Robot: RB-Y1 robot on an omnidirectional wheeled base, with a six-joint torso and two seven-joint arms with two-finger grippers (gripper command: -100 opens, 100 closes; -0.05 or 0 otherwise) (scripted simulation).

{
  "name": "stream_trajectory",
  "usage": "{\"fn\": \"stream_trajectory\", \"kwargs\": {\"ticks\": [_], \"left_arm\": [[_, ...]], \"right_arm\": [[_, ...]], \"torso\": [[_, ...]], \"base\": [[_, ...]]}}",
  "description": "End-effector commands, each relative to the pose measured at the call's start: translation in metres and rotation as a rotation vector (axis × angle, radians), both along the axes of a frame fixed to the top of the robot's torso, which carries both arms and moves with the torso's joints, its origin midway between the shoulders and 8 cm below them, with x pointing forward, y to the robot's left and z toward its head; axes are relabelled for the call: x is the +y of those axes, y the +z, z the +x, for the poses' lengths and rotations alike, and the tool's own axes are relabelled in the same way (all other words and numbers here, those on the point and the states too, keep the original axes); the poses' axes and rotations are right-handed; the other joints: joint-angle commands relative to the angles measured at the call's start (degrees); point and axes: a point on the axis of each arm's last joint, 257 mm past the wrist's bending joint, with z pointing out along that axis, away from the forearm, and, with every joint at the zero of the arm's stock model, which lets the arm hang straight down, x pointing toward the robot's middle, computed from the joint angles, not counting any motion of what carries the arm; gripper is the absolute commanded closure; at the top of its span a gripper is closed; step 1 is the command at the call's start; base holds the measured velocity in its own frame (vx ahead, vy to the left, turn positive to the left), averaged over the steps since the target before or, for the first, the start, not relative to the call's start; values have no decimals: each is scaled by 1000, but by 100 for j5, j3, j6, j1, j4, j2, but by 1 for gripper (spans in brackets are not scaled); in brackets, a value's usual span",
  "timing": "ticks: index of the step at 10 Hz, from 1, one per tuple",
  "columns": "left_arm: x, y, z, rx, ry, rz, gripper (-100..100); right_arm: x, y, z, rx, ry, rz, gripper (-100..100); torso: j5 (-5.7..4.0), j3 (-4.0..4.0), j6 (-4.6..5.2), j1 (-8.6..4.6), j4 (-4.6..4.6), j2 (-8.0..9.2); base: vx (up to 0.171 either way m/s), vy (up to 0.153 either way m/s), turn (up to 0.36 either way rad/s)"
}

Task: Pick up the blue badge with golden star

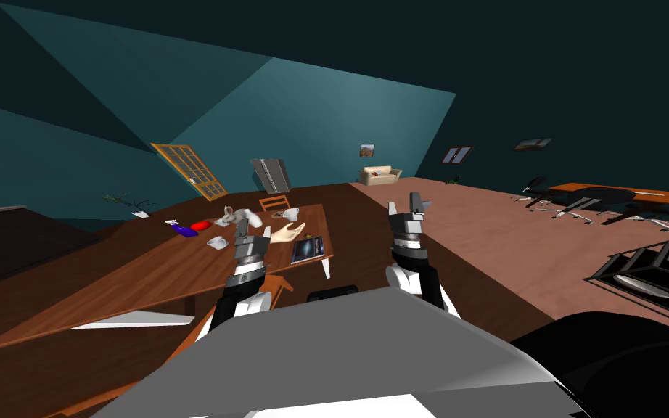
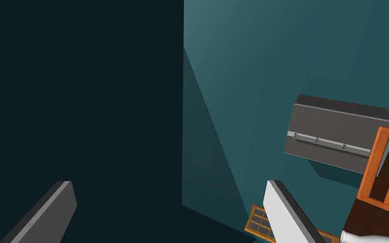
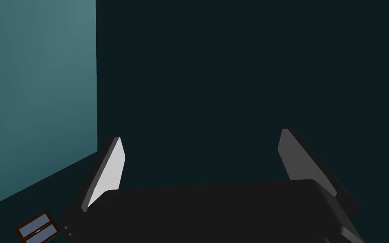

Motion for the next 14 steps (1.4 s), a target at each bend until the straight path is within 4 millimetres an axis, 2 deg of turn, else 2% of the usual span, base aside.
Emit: {"fn": "stream_trajectory", "kwargs": {"ticks": [1,6,14], "left_arm": [[-5,-3,5,16,-27,5,-100],[-17,-28,36,126,-92,-52,-100],[-17,-81,74,323,-113,-114,-100]], "right_arm": [[0,0,0,0,0,0,0],[0,0,0,0,0,0,0],[0,0,0,0,0,0,0]], "torso": [[0,0,0,0,0,0],[-16,-6,2,-71,-2,-10],[-9,-5,-2,-32,-2,-8]], "base": [[-1,-48,-93],[29,-163,-128],[41,-111,-78]]}}
